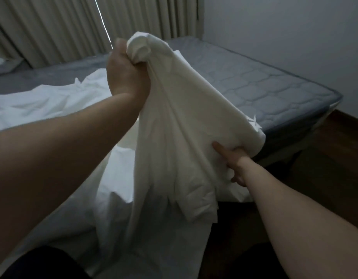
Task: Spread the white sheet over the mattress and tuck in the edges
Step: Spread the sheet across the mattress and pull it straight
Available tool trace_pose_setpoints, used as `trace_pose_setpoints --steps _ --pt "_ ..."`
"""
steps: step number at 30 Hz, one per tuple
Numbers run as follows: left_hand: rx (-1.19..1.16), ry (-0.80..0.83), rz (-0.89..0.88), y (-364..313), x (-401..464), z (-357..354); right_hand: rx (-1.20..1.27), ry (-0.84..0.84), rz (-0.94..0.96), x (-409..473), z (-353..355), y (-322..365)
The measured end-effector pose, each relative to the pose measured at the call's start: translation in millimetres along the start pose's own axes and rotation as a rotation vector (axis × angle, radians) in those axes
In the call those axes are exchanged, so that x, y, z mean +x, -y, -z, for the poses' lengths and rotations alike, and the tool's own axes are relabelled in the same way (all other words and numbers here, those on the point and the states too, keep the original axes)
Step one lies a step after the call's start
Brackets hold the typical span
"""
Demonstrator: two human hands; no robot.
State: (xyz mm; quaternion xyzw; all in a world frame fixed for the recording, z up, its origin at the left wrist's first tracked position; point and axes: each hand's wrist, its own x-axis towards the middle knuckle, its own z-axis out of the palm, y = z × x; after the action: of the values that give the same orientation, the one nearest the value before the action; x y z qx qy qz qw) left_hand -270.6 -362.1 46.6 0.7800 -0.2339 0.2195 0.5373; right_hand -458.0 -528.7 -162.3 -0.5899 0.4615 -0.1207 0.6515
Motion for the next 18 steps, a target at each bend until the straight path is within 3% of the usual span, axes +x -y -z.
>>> trace_pose_setpoints --steps 6,10,15,18 --pt "0.059 -0.054 -0.18 -16 30 7 0.157 0.027 -0.01 18 -39 -8" --pt "0.06 -0.067 -0.236 -26 32 4 0.013 0.061 -0.093 5 -49 -8" --pt "0.053 -0.037 -0.212 -16 42 3 -0.191 0.042 -0.103 -7 -30 0" --pt "0.081 -0.029 -0.187 -8 58 0 -0.061 0.027 -0.168 -21 -10 13"
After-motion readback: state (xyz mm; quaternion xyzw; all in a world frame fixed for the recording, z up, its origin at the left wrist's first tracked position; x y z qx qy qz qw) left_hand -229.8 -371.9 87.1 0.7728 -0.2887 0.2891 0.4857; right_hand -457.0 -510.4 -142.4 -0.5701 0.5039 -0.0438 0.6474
